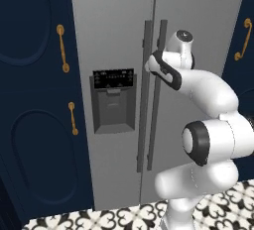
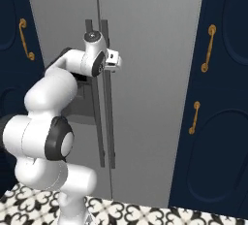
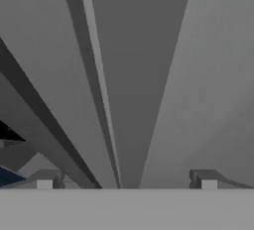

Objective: Take the strawberry from the fridge and place it on top of the pancake, located on the dining counter.

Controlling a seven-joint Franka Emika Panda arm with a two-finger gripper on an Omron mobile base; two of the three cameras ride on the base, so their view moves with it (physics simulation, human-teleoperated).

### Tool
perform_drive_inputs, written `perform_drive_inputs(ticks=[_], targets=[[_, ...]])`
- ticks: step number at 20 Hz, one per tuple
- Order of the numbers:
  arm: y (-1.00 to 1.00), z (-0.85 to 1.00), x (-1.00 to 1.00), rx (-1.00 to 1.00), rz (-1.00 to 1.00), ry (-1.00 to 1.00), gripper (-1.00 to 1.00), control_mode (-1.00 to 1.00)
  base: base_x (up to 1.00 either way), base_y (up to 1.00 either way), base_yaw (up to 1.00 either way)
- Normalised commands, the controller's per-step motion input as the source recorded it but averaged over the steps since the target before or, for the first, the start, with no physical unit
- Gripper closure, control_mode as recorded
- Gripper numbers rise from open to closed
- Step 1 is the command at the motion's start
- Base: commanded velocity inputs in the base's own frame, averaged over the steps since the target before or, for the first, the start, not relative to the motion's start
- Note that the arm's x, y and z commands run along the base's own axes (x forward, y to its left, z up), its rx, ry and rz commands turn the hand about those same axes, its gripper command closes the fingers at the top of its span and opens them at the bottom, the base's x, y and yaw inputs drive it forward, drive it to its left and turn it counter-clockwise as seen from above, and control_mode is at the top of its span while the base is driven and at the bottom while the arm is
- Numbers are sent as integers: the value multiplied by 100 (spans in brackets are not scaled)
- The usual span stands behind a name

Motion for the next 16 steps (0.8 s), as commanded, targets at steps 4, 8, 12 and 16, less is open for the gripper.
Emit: perform_drive_inputs(ticks=[4, 8, 12, 16], targets=[[-2, 0, 52, 0, -3, -6, -100, -100, 0, 0, 0], [-9, 0, 50, 0, 0, -9, -100, -100, 0, 0, 0], [0, -12, 39, 0, 0, -15, -100, -100, 0, 0, 0], [-8, -5, 40, 0, 1, -16, -100, -100, 0, 0, 0]])
